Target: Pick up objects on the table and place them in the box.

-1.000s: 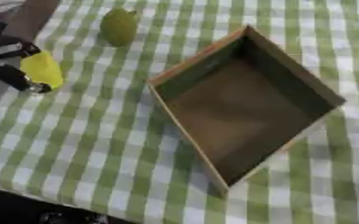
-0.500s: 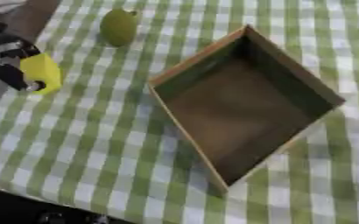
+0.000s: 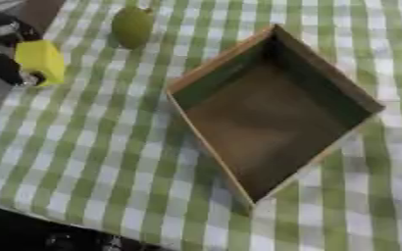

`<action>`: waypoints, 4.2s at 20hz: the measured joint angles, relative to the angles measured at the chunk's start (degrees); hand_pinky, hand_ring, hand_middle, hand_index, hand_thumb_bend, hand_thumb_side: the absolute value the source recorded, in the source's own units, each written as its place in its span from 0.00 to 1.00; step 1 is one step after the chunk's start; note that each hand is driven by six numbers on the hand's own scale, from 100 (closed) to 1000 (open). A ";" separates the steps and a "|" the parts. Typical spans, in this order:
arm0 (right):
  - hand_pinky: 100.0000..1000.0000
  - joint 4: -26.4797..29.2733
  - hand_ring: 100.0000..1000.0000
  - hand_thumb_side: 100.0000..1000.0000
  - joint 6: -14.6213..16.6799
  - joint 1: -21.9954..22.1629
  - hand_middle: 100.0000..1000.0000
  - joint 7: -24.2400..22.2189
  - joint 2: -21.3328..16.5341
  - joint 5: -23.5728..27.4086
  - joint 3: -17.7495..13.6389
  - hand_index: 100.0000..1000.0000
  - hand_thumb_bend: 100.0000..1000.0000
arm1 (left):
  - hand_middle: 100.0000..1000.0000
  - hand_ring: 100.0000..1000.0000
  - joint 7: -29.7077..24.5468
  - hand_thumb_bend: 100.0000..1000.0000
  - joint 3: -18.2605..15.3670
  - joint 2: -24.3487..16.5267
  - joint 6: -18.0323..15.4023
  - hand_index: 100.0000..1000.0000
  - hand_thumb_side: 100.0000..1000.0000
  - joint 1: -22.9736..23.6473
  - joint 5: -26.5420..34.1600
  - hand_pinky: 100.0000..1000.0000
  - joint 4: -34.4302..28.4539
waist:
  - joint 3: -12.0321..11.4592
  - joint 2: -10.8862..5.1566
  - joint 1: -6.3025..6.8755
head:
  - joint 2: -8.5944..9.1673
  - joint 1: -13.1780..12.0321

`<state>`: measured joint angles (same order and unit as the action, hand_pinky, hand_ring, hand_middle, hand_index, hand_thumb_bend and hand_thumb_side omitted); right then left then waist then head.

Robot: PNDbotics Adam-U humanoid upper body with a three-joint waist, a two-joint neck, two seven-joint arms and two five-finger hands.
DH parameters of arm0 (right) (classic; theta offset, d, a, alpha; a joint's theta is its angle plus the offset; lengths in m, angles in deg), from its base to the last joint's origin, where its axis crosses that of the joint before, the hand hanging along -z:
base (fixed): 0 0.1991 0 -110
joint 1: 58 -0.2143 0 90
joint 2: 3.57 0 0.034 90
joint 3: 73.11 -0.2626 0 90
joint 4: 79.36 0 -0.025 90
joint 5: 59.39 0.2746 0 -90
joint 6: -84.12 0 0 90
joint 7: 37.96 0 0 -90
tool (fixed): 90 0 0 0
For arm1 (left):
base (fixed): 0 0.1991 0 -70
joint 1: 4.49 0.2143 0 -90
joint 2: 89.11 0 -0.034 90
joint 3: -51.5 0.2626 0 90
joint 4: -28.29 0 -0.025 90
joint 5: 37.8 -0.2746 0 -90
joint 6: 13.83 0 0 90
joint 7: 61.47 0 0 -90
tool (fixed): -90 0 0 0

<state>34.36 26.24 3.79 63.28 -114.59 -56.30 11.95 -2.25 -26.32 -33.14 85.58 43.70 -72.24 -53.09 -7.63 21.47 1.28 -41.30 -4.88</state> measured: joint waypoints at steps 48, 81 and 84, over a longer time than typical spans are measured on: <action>0.88 0.00 0.58 0.41 -1.94 -5.10 0.53 -1.12 2.48 3.62 0.63 0.80 0.00 | 0.43 0.44 -2.79 0.00 16.86 43.13 -16.58 0.53 0.10 -16.20 -16.07 0.57 -0.65 | 3.28 -2.04 0.03 | -0.87 0.74; 0.88 0.00 0.57 0.41 -1.92 -4.33 0.53 0.11 2.23 3.08 0.36 0.80 0.00 | 0.84 0.88 -4.52 0.39 13.45 40.67 -11.53 0.93 0.44 -14.45 -19.37 0.89 -6.58 | 2.12 -2.00 -0.33 | -0.85 0.93; 0.88 0.00 0.58 0.41 -1.86 -3.96 0.53 0.90 1.87 2.83 -0.13 0.80 0.00 | 0.79 0.84 -4.56 0.22 10.88 37.16 -8.36 0.91 0.38 -13.58 -13.98 0.83 -13.65 | 1.69 -2.01 -0.32 | -0.68 1.30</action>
<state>34.36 24.38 -0.17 64.18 -112.72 -53.47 11.82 -6.80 -15.44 4.02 77.22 30.12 -86.22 -66.73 -5.94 19.46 0.96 -41.99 -3.58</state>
